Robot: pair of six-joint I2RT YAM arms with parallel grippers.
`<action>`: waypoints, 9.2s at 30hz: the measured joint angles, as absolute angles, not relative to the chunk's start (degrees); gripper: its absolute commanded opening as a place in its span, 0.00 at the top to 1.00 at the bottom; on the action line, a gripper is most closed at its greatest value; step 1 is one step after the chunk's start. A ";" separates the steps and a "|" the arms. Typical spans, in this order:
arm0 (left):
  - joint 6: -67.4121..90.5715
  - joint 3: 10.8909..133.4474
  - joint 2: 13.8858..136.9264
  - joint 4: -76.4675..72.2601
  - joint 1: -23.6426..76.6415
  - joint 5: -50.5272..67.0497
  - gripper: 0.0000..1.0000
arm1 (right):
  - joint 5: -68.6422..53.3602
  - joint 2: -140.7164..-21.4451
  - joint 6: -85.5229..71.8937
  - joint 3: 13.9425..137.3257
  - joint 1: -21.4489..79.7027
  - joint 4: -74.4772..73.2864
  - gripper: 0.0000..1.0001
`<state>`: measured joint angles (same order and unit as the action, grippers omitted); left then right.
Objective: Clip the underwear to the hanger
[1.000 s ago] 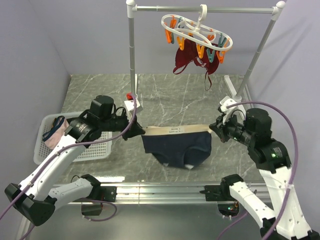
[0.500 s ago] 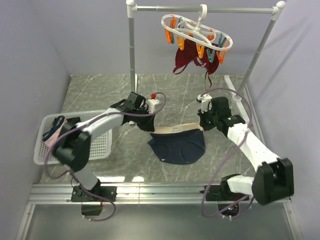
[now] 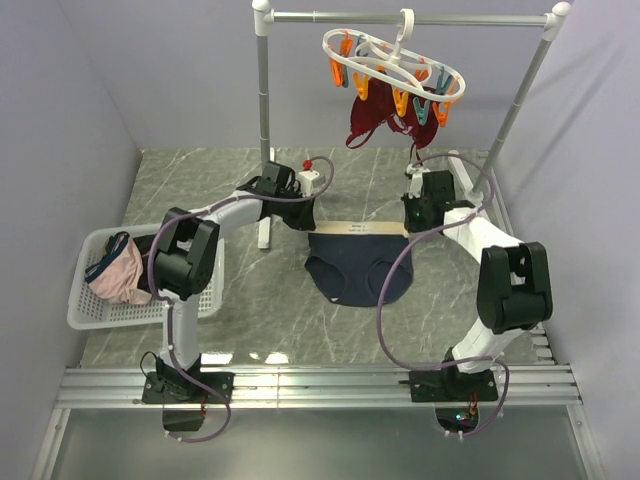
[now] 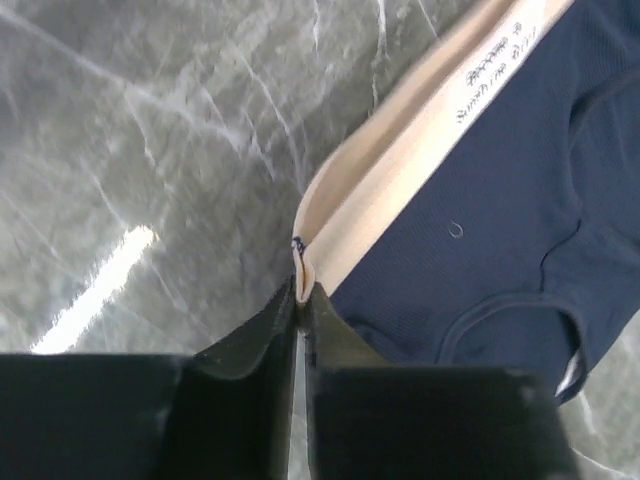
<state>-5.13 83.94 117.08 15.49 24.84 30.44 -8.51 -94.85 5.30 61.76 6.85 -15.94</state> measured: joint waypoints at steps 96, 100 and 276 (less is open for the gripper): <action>16.45 137.19 151.52 -64.90 50.15 1.61 0.36 | -29.95 -68.16 -13.82 83.88 -13.67 -11.99 0.11; 17.12 138.50 151.81 -64.90 50.72 1.26 0.41 | -29.71 -68.16 -13.58 83.96 -13.67 -13.15 0.11; -4.62 89.34 121.54 -74.89 45.34 -4.21 0.27 | -16.45 -102.76 -15.09 124.09 18.79 -1.76 0.25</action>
